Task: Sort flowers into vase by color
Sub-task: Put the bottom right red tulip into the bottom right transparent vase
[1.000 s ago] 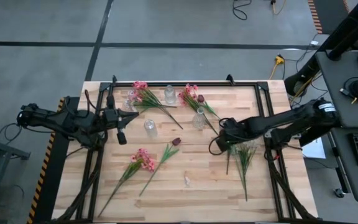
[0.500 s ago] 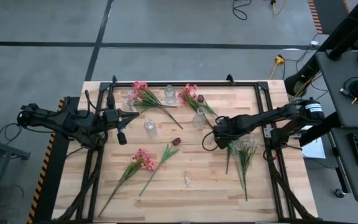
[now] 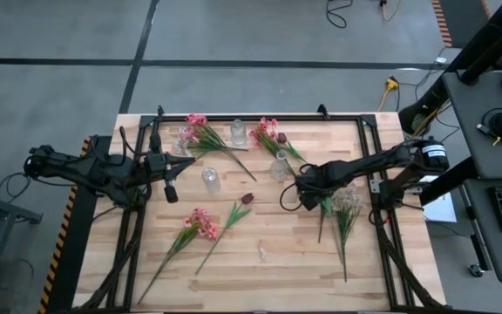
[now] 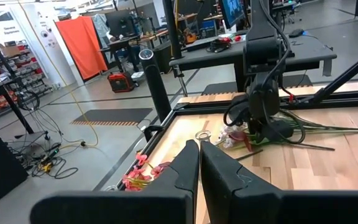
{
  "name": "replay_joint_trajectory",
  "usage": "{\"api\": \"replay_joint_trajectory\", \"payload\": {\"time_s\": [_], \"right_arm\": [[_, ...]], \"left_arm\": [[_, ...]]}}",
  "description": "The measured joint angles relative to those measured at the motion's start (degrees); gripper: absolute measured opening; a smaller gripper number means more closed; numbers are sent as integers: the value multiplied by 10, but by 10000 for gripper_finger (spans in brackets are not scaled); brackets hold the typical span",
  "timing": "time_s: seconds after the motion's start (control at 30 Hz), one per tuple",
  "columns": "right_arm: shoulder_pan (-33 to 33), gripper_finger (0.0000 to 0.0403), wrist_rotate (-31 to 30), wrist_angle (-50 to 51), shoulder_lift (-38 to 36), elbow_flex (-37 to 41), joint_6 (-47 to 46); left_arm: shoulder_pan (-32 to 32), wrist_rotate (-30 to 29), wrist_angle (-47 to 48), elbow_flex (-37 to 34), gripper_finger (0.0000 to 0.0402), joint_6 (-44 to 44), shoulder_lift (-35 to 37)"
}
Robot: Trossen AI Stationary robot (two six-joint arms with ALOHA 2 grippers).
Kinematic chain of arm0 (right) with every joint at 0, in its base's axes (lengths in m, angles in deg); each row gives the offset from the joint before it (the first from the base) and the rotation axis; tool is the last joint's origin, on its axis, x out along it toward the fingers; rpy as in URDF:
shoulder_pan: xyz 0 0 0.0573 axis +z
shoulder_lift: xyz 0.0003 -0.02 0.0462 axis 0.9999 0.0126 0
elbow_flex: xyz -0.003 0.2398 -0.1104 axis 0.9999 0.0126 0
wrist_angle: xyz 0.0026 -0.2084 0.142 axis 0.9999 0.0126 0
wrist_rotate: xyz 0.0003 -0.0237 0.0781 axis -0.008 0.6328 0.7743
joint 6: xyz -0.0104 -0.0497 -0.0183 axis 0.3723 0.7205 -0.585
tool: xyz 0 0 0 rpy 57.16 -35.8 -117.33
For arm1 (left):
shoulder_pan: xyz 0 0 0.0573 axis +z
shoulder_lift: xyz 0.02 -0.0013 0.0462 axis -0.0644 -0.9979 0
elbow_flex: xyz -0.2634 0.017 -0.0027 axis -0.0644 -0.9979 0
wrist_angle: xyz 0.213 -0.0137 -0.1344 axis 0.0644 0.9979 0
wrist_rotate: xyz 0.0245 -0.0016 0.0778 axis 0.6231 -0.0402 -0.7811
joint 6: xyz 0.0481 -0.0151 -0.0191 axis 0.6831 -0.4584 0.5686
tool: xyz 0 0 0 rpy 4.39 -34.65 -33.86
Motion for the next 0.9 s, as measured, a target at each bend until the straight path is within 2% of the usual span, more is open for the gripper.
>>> {"api": "replay_joint_trajectory", "payload": {"time_s": [0.43,0.67,0.9], "right_arm": [[0,14,0,0,-6,-3,0],[1,10,0,0,-22,-3,0],[1,10,-5,-4,-86,-3,0]], "left_arm": [[0,0,0,1,0,0,0],[0,0,0,1,0,0,0],[0,0,0,2,0,0,0]]}}
